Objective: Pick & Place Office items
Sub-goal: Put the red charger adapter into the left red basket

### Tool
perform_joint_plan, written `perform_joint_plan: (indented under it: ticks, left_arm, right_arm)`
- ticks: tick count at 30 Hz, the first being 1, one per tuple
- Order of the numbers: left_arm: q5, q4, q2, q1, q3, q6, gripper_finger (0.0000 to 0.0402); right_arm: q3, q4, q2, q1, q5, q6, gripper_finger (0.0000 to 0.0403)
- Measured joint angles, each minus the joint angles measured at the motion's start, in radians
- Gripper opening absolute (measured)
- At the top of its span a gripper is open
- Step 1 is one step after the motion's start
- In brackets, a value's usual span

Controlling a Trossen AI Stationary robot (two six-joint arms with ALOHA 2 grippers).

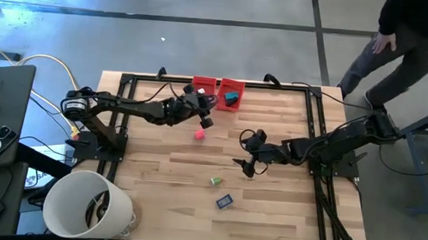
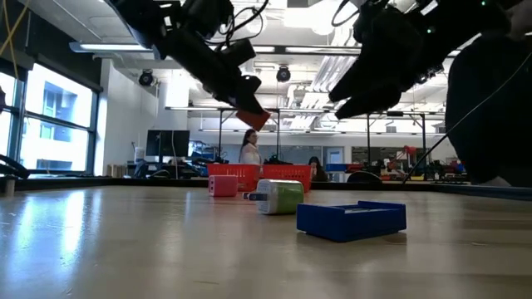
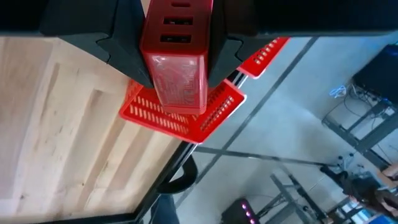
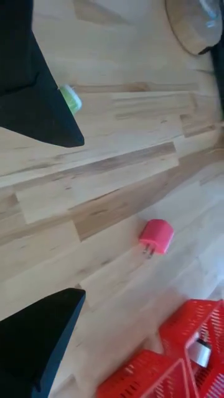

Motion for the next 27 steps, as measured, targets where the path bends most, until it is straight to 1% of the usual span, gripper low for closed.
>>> perform_joint_plan:
  ticks: [3, 5, 8, 10, 13, 15, 17, 21, 27]
  left_arm:
    - [0.001, 0.0, 0.0, 0.001, 0.0, 0.0, 0.0114]
    - [0.003, -0.001, 0.0, 0.001, 0.0, 0.009, 0.0114]
    - [0.003, 0.0, 0.0, 0.001, 0.0, 0.038, 0.0114]
    - [0.0, -0.005, 0.001, 0.001, 0.0, 0.042, 0.0114]
    - [-0.005, -0.01, 0.001, 0.001, 0.0, 0.046, 0.0114]
    - [-0.026, -0.019, 0.001, 0.001, 0.0, 0.047, 0.0114]
    - [-0.044, -0.025, 0.001, 0.001, 0.0, 0.047, 0.0114]
    - [-0.054, -0.048, 0.001, 0.001, 0.0, 0.048, 0.0114]
    - [-0.131, -0.084, 0.001, 0.007, 0.0, 0.071, 0.0115]
  right_arm:
    - [-0.004, -0.016, 0.019, 0.0, 0.011, -0.001, 0.038]
    - [0.003, 0.046, 0.054, -0.001, 0.026, -0.001, 0.038]
    - [-0.006, 0.034, 0.077, -0.004, 0.037, -0.005, 0.0378]
    - [0.003, 0.093, 0.106, -0.008, 0.034, -0.007, 0.0378]
    - [-0.005, 0.087, 0.117, -0.008, 0.031, -0.008, 0.0378]
    - [0.003, 0.124, 0.138, -0.012, 0.025, -0.008, 0.0378]
    - [-0.004, 0.106, 0.14, -0.014, 0.021, -0.008, 0.0377]
    - [0.0, 0.142, 0.161, -0.014, 0.022, -0.011, 0.0377]
    - [-0.001, 0.149, 0.186, -0.014, 0.024, -0.015, 0.0376]
